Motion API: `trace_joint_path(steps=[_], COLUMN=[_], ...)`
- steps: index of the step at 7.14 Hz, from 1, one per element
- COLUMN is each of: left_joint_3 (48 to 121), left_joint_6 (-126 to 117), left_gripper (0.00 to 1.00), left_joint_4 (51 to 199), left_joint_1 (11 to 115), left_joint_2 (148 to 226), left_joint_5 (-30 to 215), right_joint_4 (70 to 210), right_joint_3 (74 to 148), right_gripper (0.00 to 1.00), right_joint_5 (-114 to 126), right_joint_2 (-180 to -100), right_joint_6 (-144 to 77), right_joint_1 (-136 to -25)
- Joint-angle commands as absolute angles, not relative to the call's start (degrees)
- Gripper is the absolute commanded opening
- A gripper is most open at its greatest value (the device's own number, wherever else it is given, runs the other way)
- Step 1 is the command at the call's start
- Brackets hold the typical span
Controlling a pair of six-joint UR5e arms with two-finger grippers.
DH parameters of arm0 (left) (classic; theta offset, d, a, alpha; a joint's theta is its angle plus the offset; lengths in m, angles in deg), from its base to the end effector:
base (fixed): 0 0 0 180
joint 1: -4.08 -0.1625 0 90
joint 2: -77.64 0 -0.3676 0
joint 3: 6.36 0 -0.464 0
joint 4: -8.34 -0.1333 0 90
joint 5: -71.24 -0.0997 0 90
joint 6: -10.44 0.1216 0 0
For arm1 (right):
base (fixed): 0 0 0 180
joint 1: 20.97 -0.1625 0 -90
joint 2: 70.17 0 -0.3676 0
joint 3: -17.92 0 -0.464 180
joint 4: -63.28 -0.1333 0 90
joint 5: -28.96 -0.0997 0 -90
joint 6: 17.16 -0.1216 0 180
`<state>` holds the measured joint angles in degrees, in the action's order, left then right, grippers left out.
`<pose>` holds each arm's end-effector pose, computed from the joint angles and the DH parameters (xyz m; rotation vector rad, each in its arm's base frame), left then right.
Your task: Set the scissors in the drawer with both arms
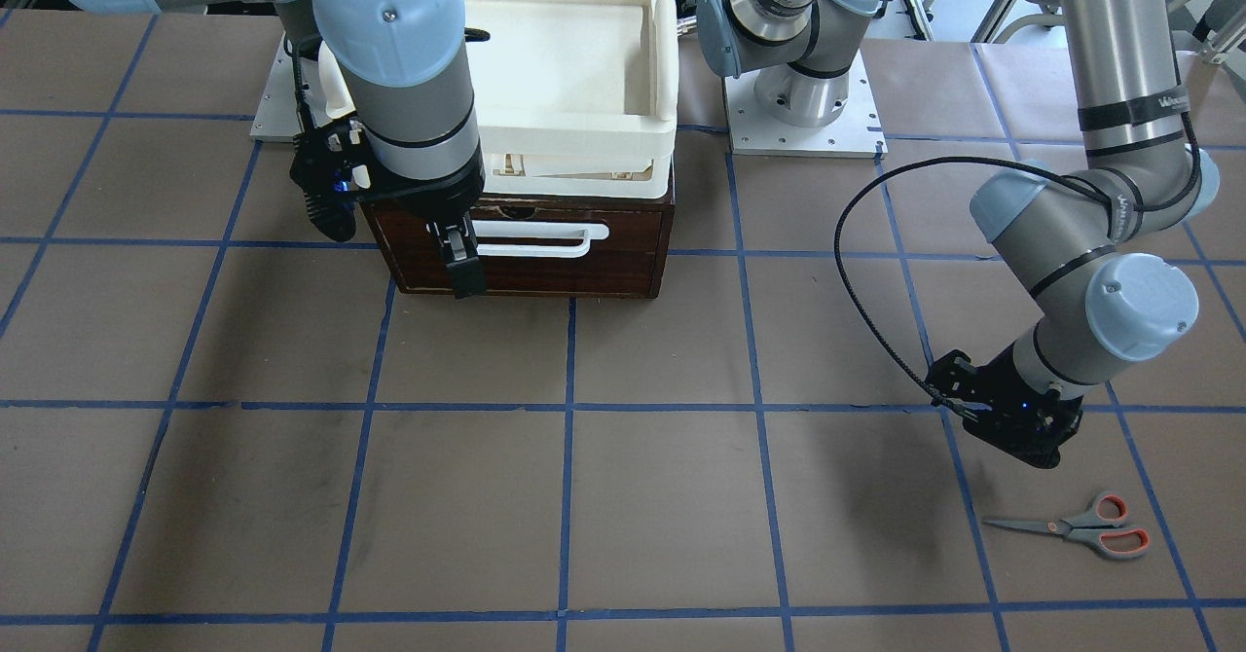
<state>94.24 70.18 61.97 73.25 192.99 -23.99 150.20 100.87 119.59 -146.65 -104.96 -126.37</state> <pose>0.1111 -0.6356 0.1019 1.0207 2.8912 0.0820 0.2932 -0.5676 0.3312 -1.7712 -2.4223 -0.1428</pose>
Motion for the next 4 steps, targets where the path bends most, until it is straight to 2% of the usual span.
trace_joint_path(steps=[1,4], left_joint_3=[89.3,82.9], left_joint_6=[99.6,122.3], left_gripper=[1.00,1.00], left_joint_4=[56.9,56.8], left_joint_1=[72.5,67.8], left_joint_2=[197.2,203.7], left_joint_5=[-24.1,-15.4], right_joint_4=[150.5,150.6], right_joint_3=[100.8,100.9], right_gripper=[1.00,1.00], right_joint_5=[119.1,115.5], right_joint_2=[-143.1,-139.7], right_joint_6=[-109.1,-110.9], right_joint_1=[-127.9,-128.5])
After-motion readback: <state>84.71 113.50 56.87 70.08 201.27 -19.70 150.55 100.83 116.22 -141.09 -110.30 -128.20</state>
